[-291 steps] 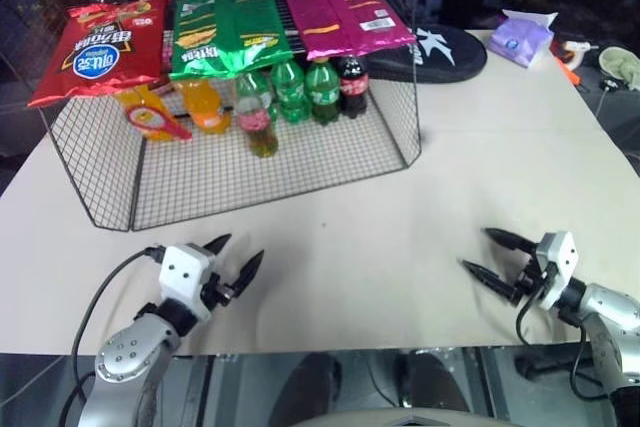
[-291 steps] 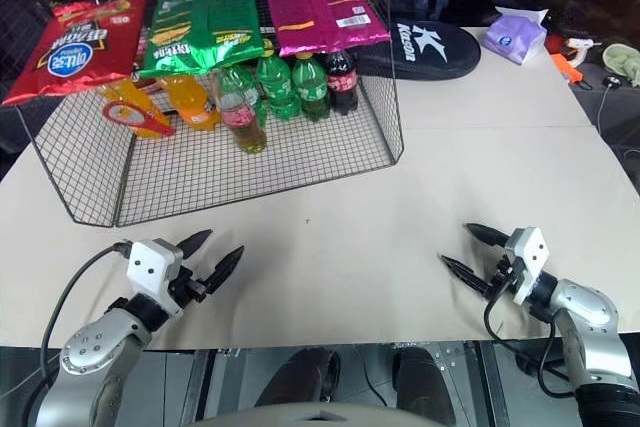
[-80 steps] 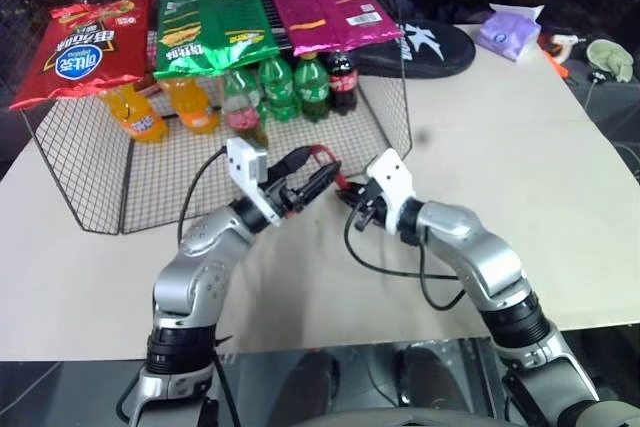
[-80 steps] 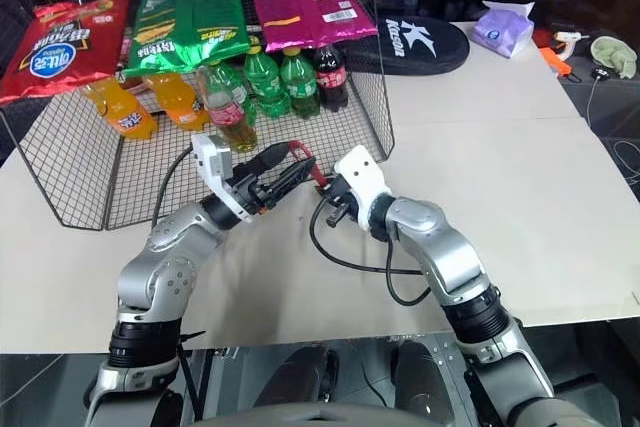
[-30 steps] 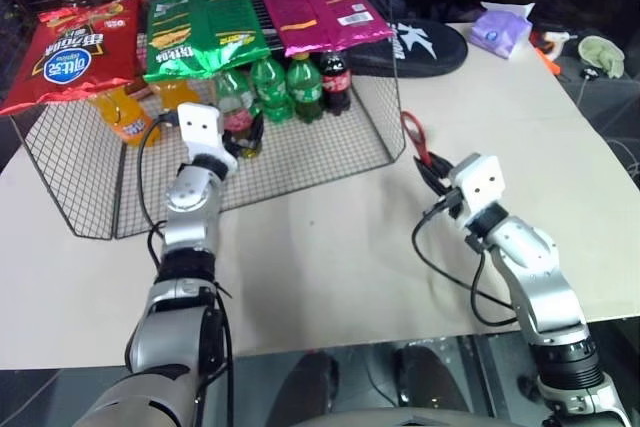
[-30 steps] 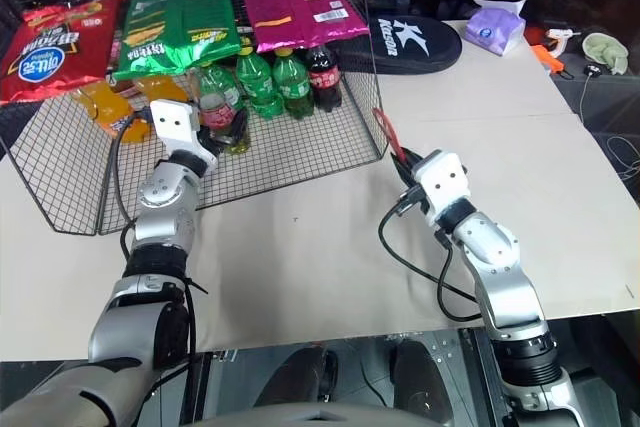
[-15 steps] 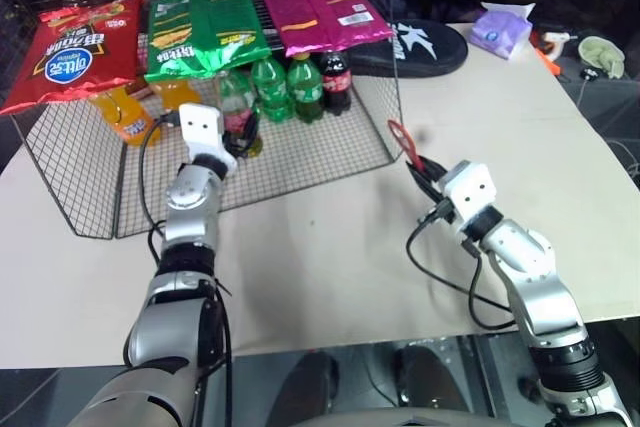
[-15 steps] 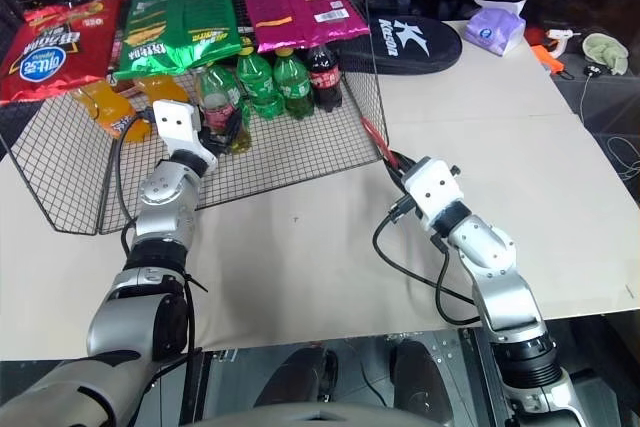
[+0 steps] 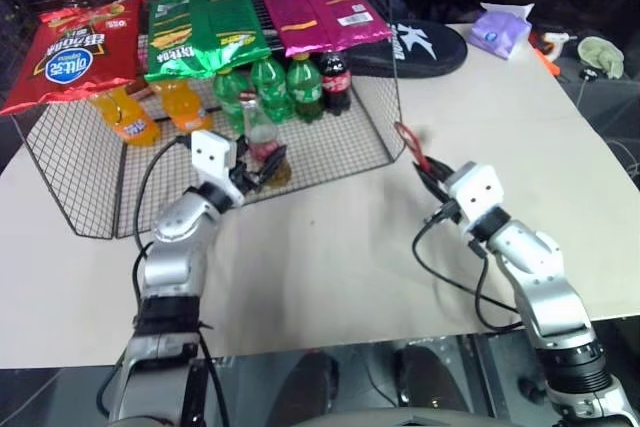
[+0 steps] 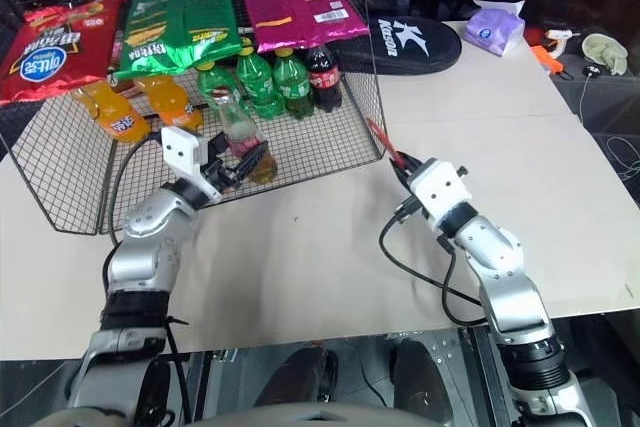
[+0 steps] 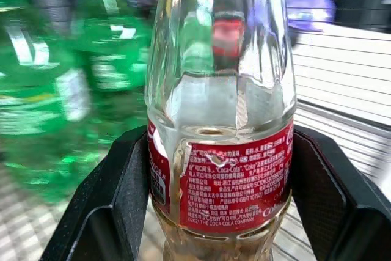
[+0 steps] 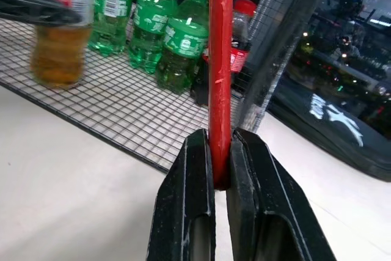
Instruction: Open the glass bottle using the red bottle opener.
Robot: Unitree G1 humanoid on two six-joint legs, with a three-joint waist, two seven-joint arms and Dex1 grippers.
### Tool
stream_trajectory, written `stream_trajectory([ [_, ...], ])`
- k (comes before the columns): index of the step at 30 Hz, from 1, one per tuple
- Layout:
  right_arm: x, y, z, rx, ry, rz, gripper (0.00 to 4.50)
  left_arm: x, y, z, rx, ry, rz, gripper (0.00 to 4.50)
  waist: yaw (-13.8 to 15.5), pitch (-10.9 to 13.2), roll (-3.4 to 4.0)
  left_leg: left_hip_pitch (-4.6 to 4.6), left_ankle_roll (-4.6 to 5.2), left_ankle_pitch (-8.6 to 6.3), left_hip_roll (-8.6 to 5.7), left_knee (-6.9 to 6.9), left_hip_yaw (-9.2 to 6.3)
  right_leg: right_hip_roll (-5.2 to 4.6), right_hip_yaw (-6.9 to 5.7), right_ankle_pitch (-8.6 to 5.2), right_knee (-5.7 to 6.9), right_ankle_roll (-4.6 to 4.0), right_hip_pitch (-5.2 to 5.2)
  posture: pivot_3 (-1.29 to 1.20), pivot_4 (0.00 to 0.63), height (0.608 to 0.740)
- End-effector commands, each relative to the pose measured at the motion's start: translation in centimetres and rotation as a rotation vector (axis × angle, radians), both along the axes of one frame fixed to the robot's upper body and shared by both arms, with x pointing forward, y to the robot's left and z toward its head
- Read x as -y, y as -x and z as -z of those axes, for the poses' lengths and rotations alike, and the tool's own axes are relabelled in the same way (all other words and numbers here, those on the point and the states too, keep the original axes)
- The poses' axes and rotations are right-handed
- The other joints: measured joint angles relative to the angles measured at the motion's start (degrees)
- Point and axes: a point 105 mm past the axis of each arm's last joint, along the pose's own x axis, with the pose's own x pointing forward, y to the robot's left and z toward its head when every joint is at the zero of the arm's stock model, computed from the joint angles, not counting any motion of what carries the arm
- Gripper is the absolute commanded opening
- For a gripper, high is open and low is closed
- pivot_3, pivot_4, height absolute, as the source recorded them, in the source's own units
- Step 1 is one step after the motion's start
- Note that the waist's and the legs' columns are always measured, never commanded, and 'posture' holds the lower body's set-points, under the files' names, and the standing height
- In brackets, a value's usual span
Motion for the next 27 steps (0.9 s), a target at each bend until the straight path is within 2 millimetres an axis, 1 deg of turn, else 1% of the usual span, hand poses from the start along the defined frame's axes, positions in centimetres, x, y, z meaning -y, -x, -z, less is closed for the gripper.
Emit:
stream_trajectory([
  [1, 1.0, 1.1, -1.5, 0.073, 0.010, -0.003, 0.00, 2.7, 2.9, -2.3, 0.056, 0.012, 0.149, 2.65, 0.07, 0.00, 0.00, 0.00, 0.00, 0.00, 0.01, 0.00, 0.00, 0.00, 0.01, 0.00, 0.00, 0.00, 0.00, 0.00, 0.150, 0.740],
  [4, 1.7, 1.3, -1.5, 0.087, 0.020, 0.019, 0.00, 4.3, 4.6, -1.9, 0.008, 0.053, 0.222, 2.65, 0.16, 0.00, 0.00, 0.01, 0.00, 0.00, 0.02, 0.00, 0.01, 0.00, 0.03, 0.00, 0.01, 0.00, 0.01, 0.00, 0.150, 0.740],
  [5, 1.8, 1.3, -1.4, 0.093, 0.019, 0.028, 0.00, 4.5, 4.9, -1.7, -0.009, 0.077, 0.232, 2.65, 0.19, 0.00, 0.00, 0.02, 0.00, 0.00, 0.02, 0.00, 0.03, 0.00, 0.04, 0.00, 0.02, 0.00, 0.01, 0.00, 0.150, 0.740],
  [8, 1.9, 1.1, -1.3, 0.102, 0.017, 0.038, 0.00, 5.2, 5.6, -0.4, -0.047, 0.058, 0.266, 2.65, 0.19, 0.00, 0.00, 0.06, 0.00, 0.00, 0.02, 0.05, 0.08, 0.02, 0.08, 0.00, 0.12, 0.00, 0.01, 0.00, 0.150, 0.740],
  [12, 1.6, 1.1, -1.3, 0.109, 0.015, 0.035, 0.00, 5.4, 5.9, 0.0, -0.053, 0.053, 0.267, 2.65, 0.18, 0.00, 0.00, 0.13, 0.00, 0.00, 0.04, 0.05, 0.14, 0.05, 0.14, -0.01, 0.22, -0.01, 0.01, 0.00, 0.150, 0.740],
  [18, 1.7, 0.7, -1.6, 0.117, 0.016, 0.042, 0.00, 5.9, 7.4, 1.7, -0.074, -0.023, 0.293, 2.65, 0.23, -0.01, 0.01, 0.13, 0.00, 0.00, 0.04, 0.05, 0.19, 0.03, 0.19, 0.00, 0.17, -0.01, 0.01, 0.00, 0.150, 0.740],
  [23, 1.6, 0.5, -1.5, 0.115, 0.016, 0.040, 0.00, 5.7, 7.1, 1.9, -0.037, -0.063, 0.260, 2.65, 0.33, -0.01, 0.02, 0.14, 0.00, 0.00, 0.04, 0.05, 0.18, 0.04, 0.17, 0.00, 0.17, -0.01, 0.03, 0.00, 0.150, 0.740],
  [25, 1.4, 0.5, -1.5, 0.113, 0.014, 0.037, 0.00, 5.8, 7.1, 1.9, -0.027, -0.070, 0.259, 3.67, 0.27, -0.01, 0.02, 0.14, 0.00, 0.00, 0.04, 0.05, 0.19, 0.04, 0.18, 0.00, 0.17, -0.01, 0.03, 0.00, 0.150, 0.740],
  [26, 1.4, 0.5, -1.5, 0.113, 0.013, 0.035, 0.00, 5.9, 7.1, 2.0, -0.026, -0.070, 0.259, 3.92, 0.28, -0.01, 0.02, 0.14, 0.00, 0.00, 0.04, 0.05, 0.20, 0.04, 0.19, 0.00, 0.17, -0.01, 0.03, 0.00, 0.150, 0.740],
  [27, 1.3, 0.5, -1.4, 0.112, 0.013, 0.034, 0.00, 6.0, 7.0, 2.0, -0.024, -0.076, 0.259, 4.39, 0.29, -0.01, 0.02, 0.14, 0.00, 0.00, 0.04, 0.05, 0.19, 0.04, 0.18, 0.00, 0.17, -0.01, 0.03, 0.00, 0.150, 0.740],
])
